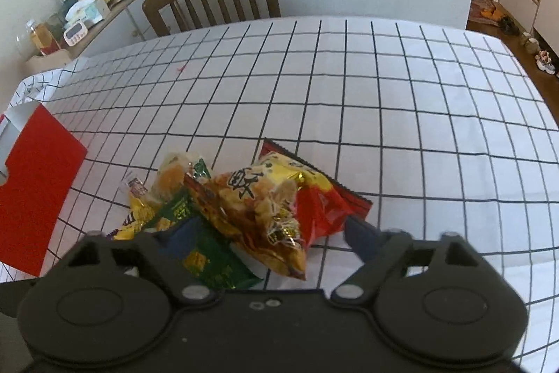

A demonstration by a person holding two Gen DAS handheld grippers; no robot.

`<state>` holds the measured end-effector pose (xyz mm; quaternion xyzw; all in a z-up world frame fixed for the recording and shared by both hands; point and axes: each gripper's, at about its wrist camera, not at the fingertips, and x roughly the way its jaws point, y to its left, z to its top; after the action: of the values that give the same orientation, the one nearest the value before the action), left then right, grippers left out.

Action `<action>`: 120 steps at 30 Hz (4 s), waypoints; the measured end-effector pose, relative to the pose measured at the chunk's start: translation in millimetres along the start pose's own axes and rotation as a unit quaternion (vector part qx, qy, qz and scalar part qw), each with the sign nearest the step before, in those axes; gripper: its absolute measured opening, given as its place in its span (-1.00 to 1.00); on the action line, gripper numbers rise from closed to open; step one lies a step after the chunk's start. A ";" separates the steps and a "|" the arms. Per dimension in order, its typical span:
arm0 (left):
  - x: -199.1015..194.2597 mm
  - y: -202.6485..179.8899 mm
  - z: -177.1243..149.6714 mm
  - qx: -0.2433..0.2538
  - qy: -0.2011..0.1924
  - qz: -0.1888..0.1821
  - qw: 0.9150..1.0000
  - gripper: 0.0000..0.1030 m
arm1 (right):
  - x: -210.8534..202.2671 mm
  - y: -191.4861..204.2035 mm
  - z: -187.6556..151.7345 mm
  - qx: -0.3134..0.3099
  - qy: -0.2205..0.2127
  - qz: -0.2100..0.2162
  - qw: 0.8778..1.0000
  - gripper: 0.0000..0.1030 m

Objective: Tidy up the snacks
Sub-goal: 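Grasp the blue biscuit pack with the left gripper while the right grasps the red chip bag, then carry both packs over the red box and open both grippers to drop them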

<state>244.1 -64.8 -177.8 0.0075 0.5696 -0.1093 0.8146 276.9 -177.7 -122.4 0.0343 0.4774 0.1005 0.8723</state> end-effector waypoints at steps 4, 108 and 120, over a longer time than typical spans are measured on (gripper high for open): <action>-0.4 -2.5 1.8 0.003 -0.005 0.002 1.000 0.28 | -0.7 -1.5 -0.5 0.003 -0.002 0.006 1.000 0.34; -166.4 397.1 -60.0 -0.243 -0.073 0.090 0.963 0.00 | 33.0 382.5 17.5 -0.239 -0.005 0.069 0.968 -0.01; -167.2 387.7 -60.5 -0.230 -0.079 0.094 0.966 0.23 | 28.0 380.8 14.5 -0.236 -0.010 0.065 0.970 0.25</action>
<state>205.7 350.2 -87.2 -0.1353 0.5104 0.1010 0.8432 249.5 200.9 -78.4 -0.1401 0.4284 0.2667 0.8519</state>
